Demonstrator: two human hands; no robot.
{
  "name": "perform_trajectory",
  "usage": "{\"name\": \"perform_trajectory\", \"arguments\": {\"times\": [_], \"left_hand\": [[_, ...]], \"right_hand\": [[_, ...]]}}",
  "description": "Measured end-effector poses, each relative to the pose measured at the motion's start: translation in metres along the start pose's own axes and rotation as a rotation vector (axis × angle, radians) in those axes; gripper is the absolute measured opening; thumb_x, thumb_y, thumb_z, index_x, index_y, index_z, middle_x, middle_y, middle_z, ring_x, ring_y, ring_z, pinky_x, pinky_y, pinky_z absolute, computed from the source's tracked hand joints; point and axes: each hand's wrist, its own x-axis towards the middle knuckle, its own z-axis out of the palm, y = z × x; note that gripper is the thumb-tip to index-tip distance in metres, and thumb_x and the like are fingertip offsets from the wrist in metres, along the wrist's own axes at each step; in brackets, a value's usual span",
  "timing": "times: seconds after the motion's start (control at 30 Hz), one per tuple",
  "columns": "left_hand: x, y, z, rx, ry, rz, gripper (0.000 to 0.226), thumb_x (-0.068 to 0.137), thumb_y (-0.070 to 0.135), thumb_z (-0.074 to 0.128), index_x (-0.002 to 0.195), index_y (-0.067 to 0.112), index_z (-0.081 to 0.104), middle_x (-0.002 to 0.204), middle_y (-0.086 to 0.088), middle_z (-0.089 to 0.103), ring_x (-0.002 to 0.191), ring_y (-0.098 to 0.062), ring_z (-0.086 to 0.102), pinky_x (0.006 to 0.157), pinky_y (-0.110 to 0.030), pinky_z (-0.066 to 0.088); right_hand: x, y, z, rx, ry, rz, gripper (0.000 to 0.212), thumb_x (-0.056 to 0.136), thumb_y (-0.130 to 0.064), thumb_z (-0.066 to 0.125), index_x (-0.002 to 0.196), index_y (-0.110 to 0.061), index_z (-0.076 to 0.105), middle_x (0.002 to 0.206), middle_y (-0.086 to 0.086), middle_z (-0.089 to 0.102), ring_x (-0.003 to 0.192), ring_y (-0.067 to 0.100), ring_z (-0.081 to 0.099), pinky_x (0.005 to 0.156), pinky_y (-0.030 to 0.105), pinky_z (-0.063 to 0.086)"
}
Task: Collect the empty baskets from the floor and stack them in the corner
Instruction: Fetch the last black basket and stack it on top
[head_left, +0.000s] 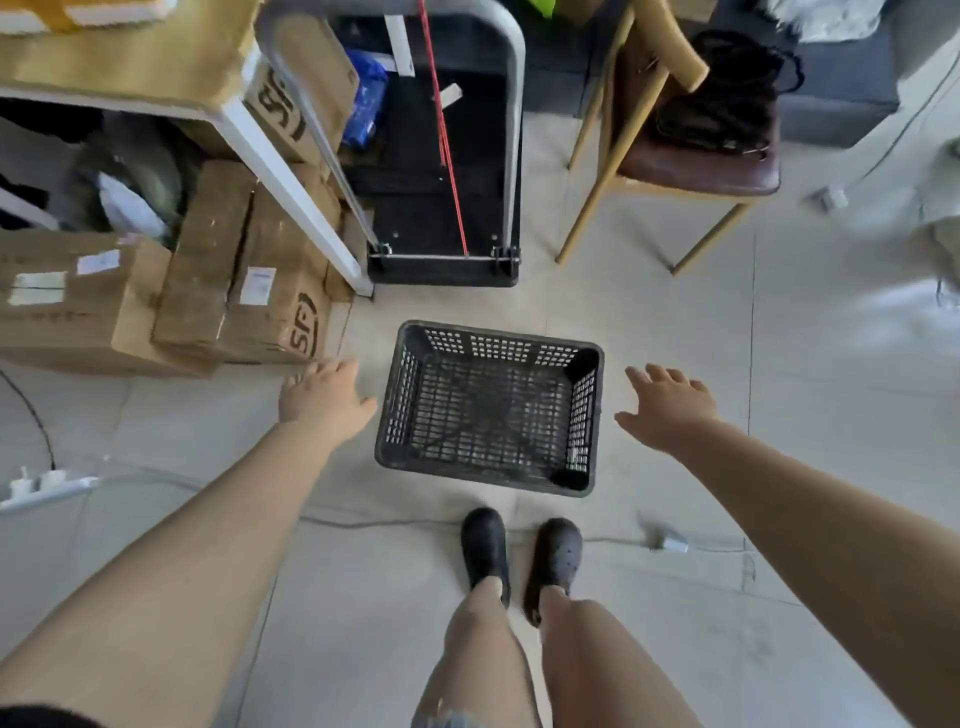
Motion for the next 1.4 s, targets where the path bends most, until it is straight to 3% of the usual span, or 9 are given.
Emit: {"name": "perform_trajectory", "arguments": {"times": [0.27,0.5,0.63,0.73,0.9,0.97,1.03,1.1,1.4], "left_hand": [[0.128,0.012,0.138,-0.089,-0.118,-0.039,0.064,0.095,0.042,0.045,0.151,0.018,0.025,0.155,-0.006,0.033,0.139,-0.029,0.033,0.111,-0.041,0.029],[0.240,0.020,0.261,-0.149,-0.164,-0.138,0.063,0.095,0.040,0.048,0.150,0.017,0.027,0.151,-0.008,0.038,0.134,-0.032,0.040,0.106,-0.044,0.034],[0.290,0.018,0.311,-0.369,-0.089,-0.286,0.056,0.093,0.038,0.052,0.142,0.017,0.033,0.140,-0.009,0.051,0.121,-0.035,0.052,0.095,-0.047,0.045],[0.312,0.018,0.333,-0.666,-0.031,-0.313,0.047,0.094,0.031,0.054,0.136,0.015,0.038,0.127,-0.007,0.057,0.105,-0.032,0.061,0.083,-0.040,0.049],[0.332,0.010,0.349,-1.164,0.017,-0.457,0.027,0.094,0.027,0.053,0.114,0.009,0.055,0.078,-0.005,0.059,0.053,-0.015,0.062,0.051,-0.028,0.046],[0.334,0.009,0.352,-1.220,0.005,-0.504,0.016,0.091,0.024,0.055,0.099,0.011,0.058,0.069,-0.005,0.057,0.039,-0.009,0.055,0.046,-0.026,0.042],[0.329,0.009,0.354,-1.250,-0.032,-0.543,0.011,0.090,0.023,0.056,0.090,0.012,0.058,0.068,-0.006,0.057,0.039,-0.011,0.051,0.046,-0.026,0.040],[0.319,0.012,0.354,-1.290,-0.090,-0.590,0.012,0.091,0.022,0.055,0.088,0.011,0.059,0.068,-0.006,0.056,0.047,-0.015,0.051,0.048,-0.027,0.041],[0.232,0.009,0.292,-1.265,-0.212,-0.671,0.015,0.090,0.024,0.062,0.084,0.010,0.060,0.072,-0.009,0.061,0.058,-0.020,0.054,0.054,-0.031,0.045]], "right_hand": [[0.130,-0.020,0.140,0.247,-0.170,0.205,0.062,0.092,-0.038,0.052,0.147,-0.020,0.029,0.148,0.006,0.037,0.135,0.029,0.034,0.105,0.042,0.032],[0.248,-0.016,0.263,0.602,-0.137,0.497,0.065,0.088,-0.032,0.059,0.143,-0.013,0.031,0.140,0.017,0.043,0.124,0.039,0.045,0.099,0.046,0.040],[0.291,-0.005,0.314,1.039,0.061,0.720,0.054,0.092,-0.037,0.055,0.137,-0.009,0.042,0.127,0.017,0.056,0.102,0.035,0.058,0.079,0.037,0.043],[0.307,0.001,0.348,1.500,0.071,0.744,0.024,0.094,-0.040,0.050,0.099,-0.017,0.055,0.091,0.007,0.059,0.065,0.020,0.055,0.052,0.028,0.043],[0.313,0.000,0.368,1.519,0.224,0.724,0.031,0.090,-0.047,0.056,0.074,-0.020,0.051,0.071,-0.001,0.055,0.039,0.009,0.052,0.038,0.019,0.042],[0.314,0.001,0.368,1.616,0.106,0.710,0.040,0.088,-0.053,0.055,0.074,-0.015,0.054,0.068,0.003,0.054,0.043,0.015,0.052,0.046,0.024,0.042],[0.315,0.003,0.366,1.684,-0.072,0.706,0.050,0.088,-0.059,0.051,0.075,-0.011,0.056,0.058,0.004,0.055,0.043,0.017,0.049,0.048,0.023,0.041],[0.313,0.008,0.360,1.709,-0.144,0.717,0.054,0.088,-0.062,0.047,0.074,-0.011,0.055,0.049,0.002,0.054,0.036,0.013,0.044,0.043,0.019,0.036],[0.240,0.038,0.289,1.691,-0.219,0.771,0.056,0.090,-0.064,0.038,0.082,-0.011,0.054,0.067,0.003,0.053,0.035,0.010,0.046,0.045,0.024,0.029]]}}
